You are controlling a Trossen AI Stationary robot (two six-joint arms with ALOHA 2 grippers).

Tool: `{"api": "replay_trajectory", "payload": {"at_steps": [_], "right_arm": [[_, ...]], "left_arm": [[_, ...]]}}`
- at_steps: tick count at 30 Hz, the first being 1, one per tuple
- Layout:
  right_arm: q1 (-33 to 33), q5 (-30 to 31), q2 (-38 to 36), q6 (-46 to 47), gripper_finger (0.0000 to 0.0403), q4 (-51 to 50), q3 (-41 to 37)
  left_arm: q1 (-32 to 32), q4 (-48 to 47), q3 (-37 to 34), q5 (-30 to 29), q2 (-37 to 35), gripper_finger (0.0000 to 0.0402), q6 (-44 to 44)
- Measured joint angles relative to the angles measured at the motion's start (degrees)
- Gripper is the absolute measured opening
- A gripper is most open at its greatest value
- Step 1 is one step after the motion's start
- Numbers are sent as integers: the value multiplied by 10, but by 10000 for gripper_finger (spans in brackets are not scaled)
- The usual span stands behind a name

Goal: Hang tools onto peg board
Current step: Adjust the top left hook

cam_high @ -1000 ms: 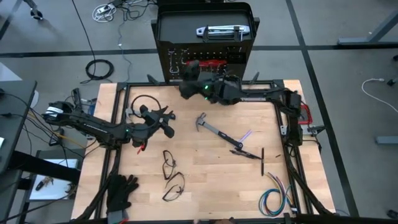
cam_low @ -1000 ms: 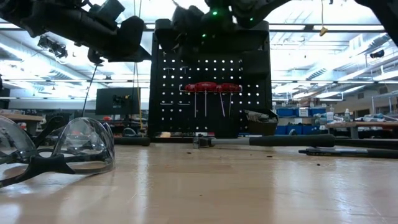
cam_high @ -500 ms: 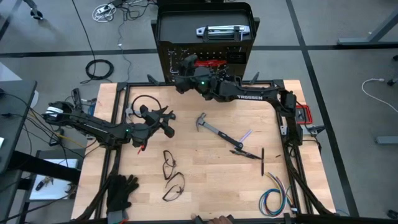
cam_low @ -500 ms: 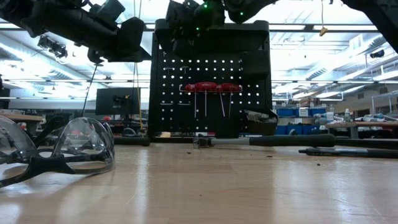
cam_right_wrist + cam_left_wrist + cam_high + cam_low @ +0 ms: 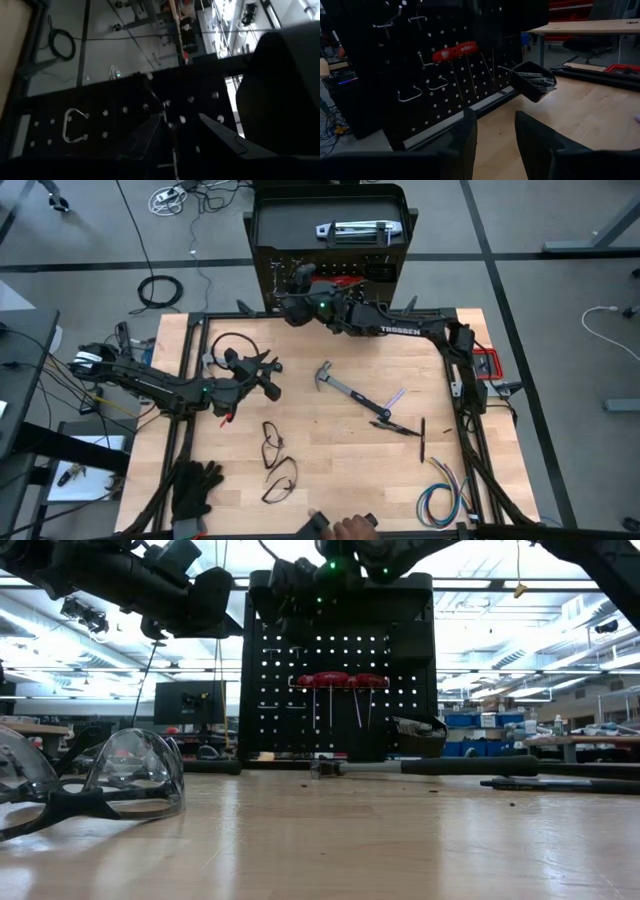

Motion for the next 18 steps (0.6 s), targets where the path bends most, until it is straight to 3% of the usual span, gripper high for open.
{"api": "replay_trajectory", "payload": {"at_steps": [18], "right_arm": [[-23,-89,-1,40,85,-16,0]], "left_arm": [[0,1,0,0,0,131,1]]}}
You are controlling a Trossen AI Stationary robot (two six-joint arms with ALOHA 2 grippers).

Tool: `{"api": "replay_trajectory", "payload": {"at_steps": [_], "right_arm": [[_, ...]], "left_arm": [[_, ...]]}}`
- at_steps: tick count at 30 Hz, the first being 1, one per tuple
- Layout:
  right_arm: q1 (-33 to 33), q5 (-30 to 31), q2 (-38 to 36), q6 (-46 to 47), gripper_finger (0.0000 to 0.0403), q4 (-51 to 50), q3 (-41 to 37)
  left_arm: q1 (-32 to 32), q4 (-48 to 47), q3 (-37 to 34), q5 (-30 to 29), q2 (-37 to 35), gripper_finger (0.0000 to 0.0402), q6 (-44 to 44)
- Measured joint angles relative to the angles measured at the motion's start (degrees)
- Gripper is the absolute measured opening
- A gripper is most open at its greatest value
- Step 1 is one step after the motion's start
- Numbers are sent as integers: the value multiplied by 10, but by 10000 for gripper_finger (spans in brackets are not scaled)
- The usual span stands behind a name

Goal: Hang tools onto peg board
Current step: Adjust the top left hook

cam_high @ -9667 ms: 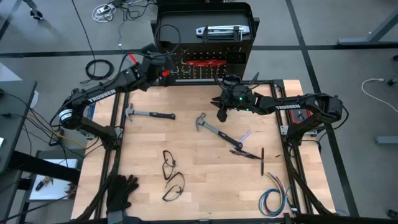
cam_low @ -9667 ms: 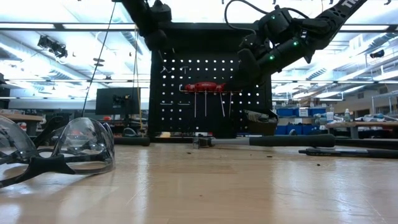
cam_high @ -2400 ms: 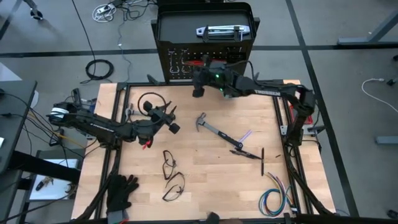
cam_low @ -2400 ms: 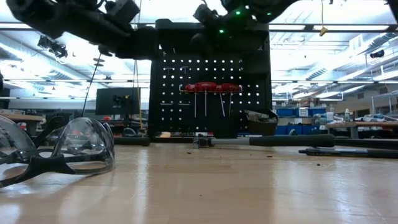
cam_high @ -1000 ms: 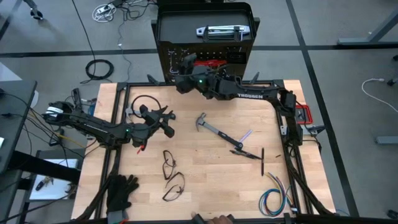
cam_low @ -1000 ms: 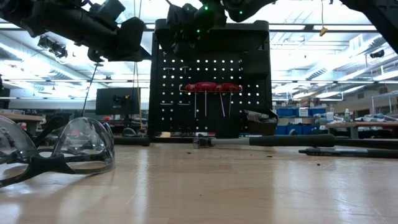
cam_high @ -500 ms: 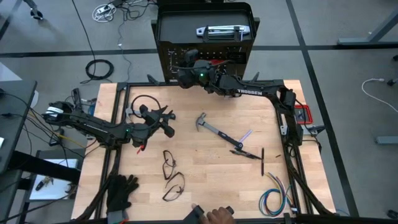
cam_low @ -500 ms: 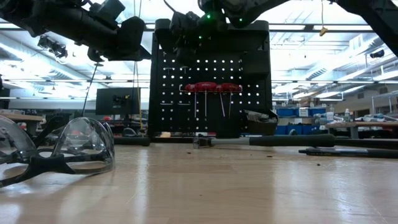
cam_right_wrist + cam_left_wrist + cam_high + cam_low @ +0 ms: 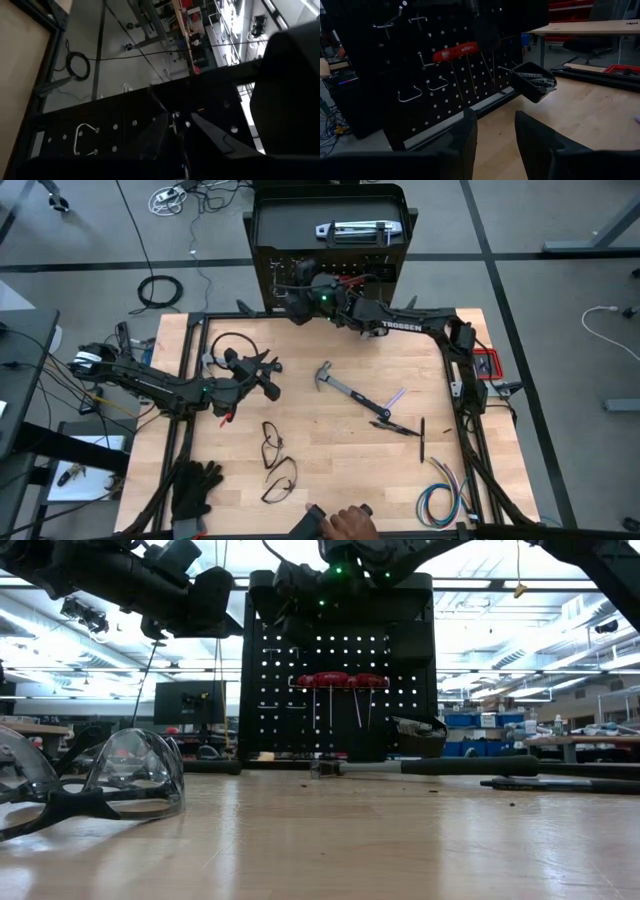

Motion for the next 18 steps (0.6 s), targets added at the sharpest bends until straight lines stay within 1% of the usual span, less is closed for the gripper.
{"api": "replay_trajectory", "payload": {"at_steps": [6,14,18], "right_arm": [[-4,-4,0,11,62,-3,0],[-4,-4,0,23,12,-3,0],[-4,12,0,29,8,-1,0]], "left_arm": [[0,0,0,0,0,131,0],[0,0,0,0,0,131,0],[0,0,0,0,0,131,0]]}}
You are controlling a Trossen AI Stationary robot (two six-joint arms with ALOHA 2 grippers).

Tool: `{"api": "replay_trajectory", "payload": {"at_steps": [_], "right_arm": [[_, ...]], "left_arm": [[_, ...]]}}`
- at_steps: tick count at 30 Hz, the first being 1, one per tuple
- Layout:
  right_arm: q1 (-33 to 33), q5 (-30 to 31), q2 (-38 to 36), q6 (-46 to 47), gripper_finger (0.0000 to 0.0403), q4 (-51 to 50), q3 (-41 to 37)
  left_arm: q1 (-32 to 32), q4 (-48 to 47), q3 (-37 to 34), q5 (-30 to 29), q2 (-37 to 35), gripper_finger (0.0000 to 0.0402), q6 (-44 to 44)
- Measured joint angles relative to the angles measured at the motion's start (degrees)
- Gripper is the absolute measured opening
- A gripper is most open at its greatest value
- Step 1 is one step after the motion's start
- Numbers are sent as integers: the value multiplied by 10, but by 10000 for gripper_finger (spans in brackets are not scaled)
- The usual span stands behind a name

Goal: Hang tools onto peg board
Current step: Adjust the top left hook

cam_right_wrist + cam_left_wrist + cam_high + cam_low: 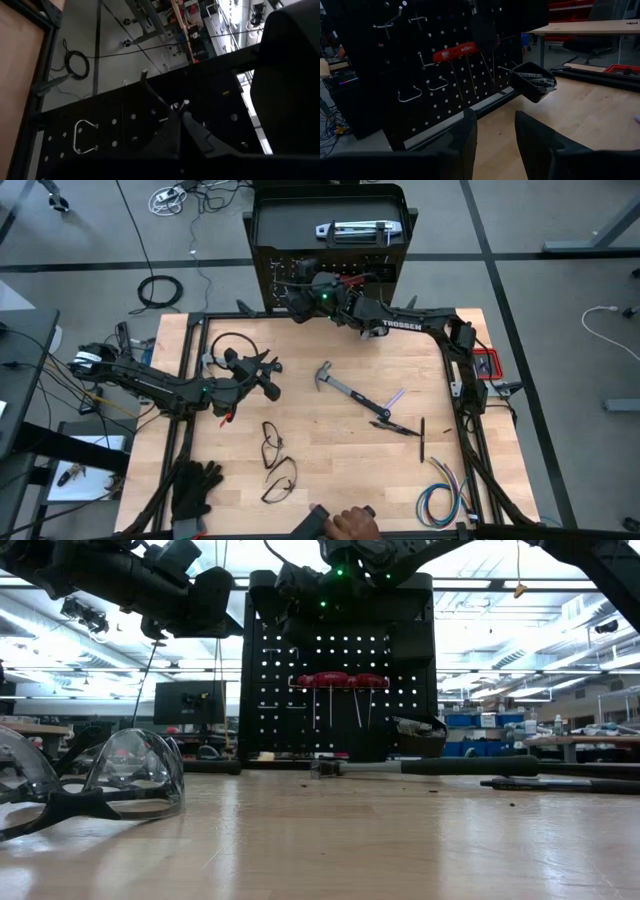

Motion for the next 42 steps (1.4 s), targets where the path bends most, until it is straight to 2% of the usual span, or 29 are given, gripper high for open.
{"api": "replay_trajectory", "payload": {"at_steps": [10,12,21,24,28,42], "right_arm": [[0,47,-1,15,8,-24,0],[1,48,-1,20,18,-36,0],[5,31,-1,37,156,-17,-1],[4,8,-2,34,180,-9,-1],[3,-8,7,32,175,17,0],[-10,-18,19,14,108,56,-1]], "left_arm": [[0,-2,0,0,0,131,0],[0,-3,0,0,0,131,-1],[0,-3,0,0,0,131,-1],[0,1,0,0,0,131,-1],[0,4,0,0,0,131,-1],[0,5,0,1,0,131,-2]]}}
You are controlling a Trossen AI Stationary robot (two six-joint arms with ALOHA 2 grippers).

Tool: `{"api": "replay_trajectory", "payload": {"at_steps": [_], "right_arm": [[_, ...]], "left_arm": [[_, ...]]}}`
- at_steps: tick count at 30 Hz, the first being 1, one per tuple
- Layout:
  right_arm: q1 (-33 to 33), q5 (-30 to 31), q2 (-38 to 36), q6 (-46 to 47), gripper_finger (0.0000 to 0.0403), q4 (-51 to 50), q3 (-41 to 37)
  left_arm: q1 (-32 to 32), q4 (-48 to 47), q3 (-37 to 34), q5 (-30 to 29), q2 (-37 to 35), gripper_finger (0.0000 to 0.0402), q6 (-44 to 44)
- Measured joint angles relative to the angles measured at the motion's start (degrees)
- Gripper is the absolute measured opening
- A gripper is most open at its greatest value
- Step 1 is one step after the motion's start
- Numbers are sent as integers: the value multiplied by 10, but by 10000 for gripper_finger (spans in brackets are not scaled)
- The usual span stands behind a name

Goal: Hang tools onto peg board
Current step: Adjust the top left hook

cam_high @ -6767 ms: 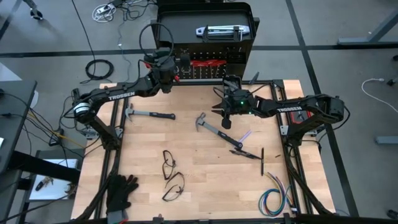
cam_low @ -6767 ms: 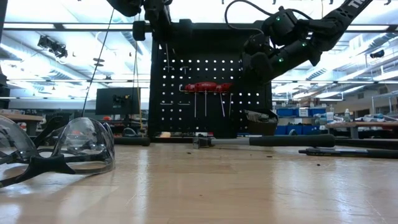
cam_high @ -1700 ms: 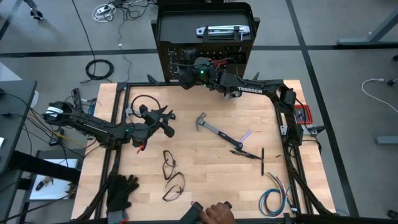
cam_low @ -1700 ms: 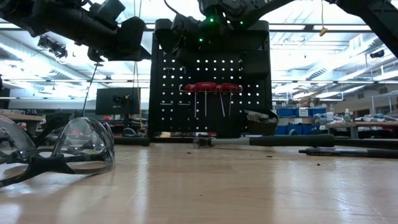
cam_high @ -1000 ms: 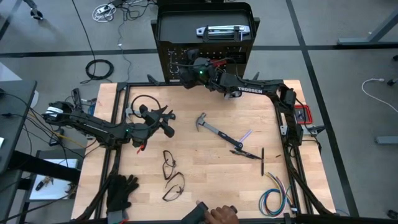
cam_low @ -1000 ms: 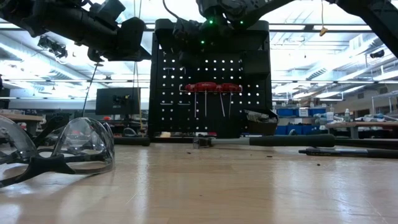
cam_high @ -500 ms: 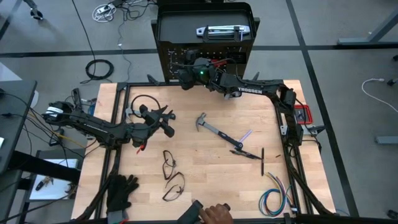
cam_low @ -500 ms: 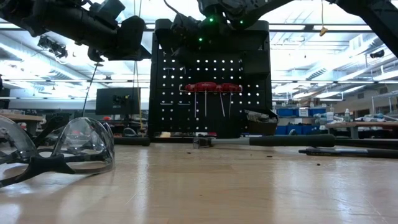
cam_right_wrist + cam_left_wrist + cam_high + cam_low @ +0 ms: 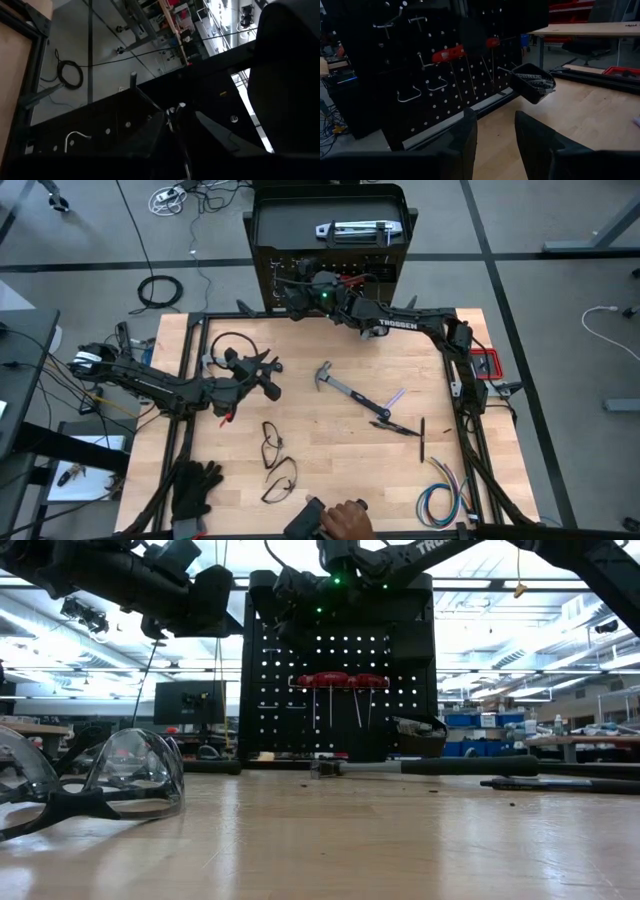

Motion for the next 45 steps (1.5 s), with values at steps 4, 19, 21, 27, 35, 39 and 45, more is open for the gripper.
{"api": "replay_trajectory", "payload": {"at_steps": [4,19,21,27,35,39,45], "right_arm": [[-3,-27,0,-1,84,-1,0],[-9,-53,0,6,24,1,0],[-9,-43,0,6,26,1,0],[-3,-17,0,9,17,0,0],[9,44,0,7,26,-19,2],[17,81,0,5,21,-23,2],[26,122,0,3,28,-30,1]], "left_arm": [[0,0,0,0,0,131,0],[0,-3,0,0,0,131,0],[0,-3,0,0,0,131,0],[0,-3,0,0,0,131,0],[0,-3,0,0,0,131,0],[0,-3,0,0,0,131,0],[0,-1,0,0,0,131,0]]}}
